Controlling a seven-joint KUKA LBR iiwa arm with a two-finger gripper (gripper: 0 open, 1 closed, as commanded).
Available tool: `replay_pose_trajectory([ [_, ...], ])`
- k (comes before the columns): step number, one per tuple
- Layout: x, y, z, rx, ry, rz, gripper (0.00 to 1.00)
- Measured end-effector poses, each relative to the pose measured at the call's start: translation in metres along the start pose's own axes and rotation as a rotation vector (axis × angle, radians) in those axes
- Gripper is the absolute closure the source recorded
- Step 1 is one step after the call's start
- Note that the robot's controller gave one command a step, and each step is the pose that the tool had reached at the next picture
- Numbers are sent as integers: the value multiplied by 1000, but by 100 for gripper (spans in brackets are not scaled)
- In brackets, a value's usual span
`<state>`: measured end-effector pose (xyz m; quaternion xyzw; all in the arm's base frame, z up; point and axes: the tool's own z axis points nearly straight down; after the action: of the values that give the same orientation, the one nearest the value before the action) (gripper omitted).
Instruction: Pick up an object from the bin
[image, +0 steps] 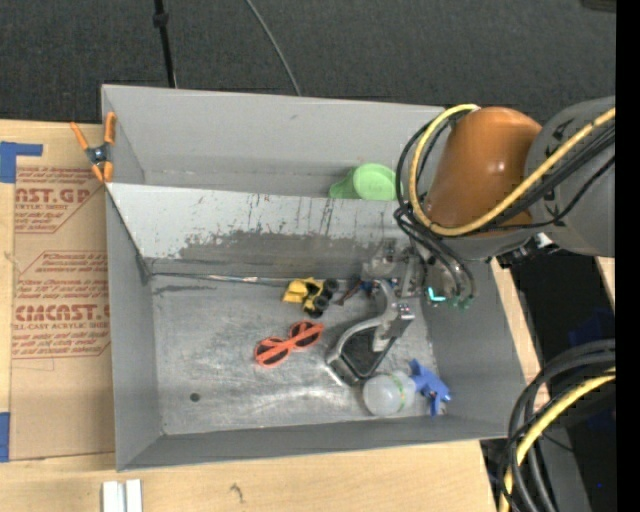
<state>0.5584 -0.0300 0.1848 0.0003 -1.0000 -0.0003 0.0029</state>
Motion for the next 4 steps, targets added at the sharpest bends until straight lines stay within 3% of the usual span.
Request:
replay_pose_trajectory([
  [1,-2,0,-4,1,-8,0,0],
  [2,1,-9,38,1,-10,-130,0],
  [4,-7,-22,69,2,-8,-457,0],
])
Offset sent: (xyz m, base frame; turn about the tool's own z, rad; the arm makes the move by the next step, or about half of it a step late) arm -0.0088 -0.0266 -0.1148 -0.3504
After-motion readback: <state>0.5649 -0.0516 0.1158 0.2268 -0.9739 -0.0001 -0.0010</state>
